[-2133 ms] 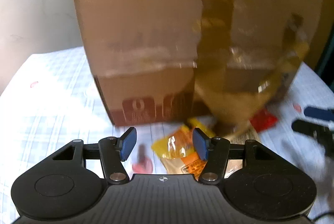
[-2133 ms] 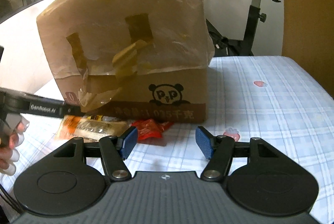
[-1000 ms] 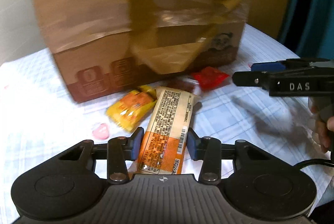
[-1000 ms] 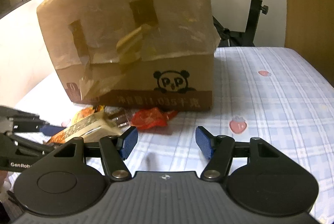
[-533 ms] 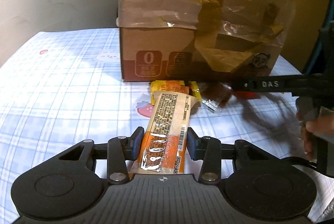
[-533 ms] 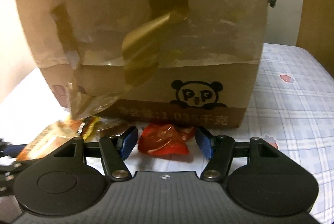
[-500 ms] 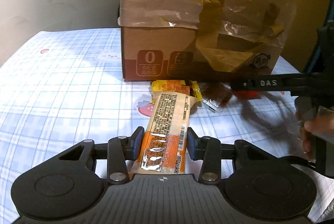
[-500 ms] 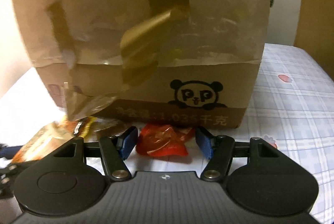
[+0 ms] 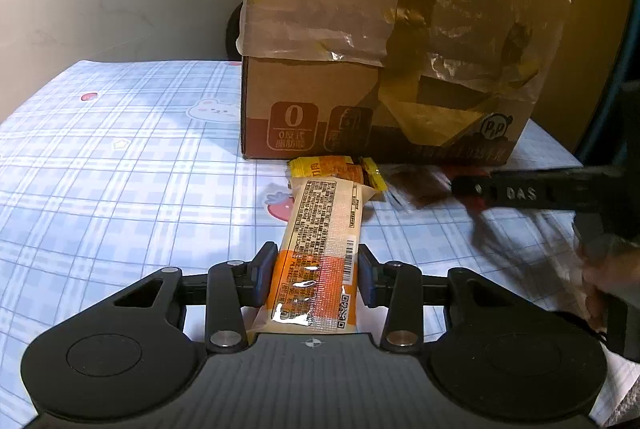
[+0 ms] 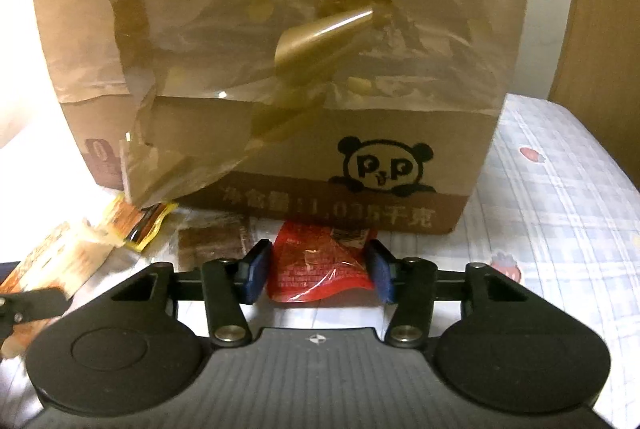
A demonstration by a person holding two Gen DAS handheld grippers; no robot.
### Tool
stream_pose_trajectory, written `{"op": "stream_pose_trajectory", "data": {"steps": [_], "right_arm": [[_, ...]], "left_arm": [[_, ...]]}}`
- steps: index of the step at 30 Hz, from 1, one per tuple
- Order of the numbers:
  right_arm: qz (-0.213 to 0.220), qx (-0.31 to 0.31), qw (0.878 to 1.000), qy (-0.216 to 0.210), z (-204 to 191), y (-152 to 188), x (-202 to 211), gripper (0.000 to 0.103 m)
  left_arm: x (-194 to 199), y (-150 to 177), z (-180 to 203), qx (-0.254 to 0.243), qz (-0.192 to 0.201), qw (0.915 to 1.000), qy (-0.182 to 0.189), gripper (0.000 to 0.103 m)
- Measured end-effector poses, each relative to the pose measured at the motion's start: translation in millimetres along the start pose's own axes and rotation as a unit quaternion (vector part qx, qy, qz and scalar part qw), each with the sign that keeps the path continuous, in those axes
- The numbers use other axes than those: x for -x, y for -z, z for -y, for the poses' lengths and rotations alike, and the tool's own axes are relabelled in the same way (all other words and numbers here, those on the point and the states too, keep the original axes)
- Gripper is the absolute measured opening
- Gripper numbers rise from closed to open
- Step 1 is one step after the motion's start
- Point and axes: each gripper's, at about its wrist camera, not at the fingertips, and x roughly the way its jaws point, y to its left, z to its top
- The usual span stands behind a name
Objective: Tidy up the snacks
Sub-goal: 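Grasp the orange snack bar with left gripper while right reaches for red sachet, then lift the snack bar and red sachet with both grippers over the box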
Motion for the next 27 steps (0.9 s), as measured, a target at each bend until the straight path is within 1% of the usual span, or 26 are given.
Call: {"op": "stream_pose_trajectory", "data": {"steps": [4, 9, 15, 19, 24, 27], "right_arm": [[0.002, 0.006, 1.000, -0.012, 1.8, 10.7, 14.2, 0.054], [0.008, 0.018, 1.000, -0.019, -6.9, 22.3, 28.8, 0.054], [0.040, -0.006, 0.999, -0.030, 1.3, 27.4, 47.6, 0.054], [0.060, -0.026, 0.997, -0.038, 12.4, 26.7, 55.7, 0.054], [0.073, -0.033, 0.996, -0.040, 19.0, 22.3, 67.7, 0.054], [0.087, -0.048, 0.994, -0.041, 26.7, 23.0, 76.3, 0.054]], "left_arm": [[2.4, 0.7, 0.0, 0.002, 0.002, 1.0000, 0.003, 0.043], [4.9, 2.8, 2.6, 0.003, 0.003, 1.0000, 0.001, 0.043], [8.6, 3.6, 1.8, 0.006, 0.010, 0.9999, -0.003, 0.042], [12.0, 2.8, 5.1, -0.001, 0.017, 0.9998, -0.005, 0.042], [19.1, -0.8, 7.6, -0.009, 0.032, 0.9994, -0.006, 0.042], [26.1, -5.9, 5.1, -0.010, 0.042, 0.9990, -0.010, 0.042]]}}
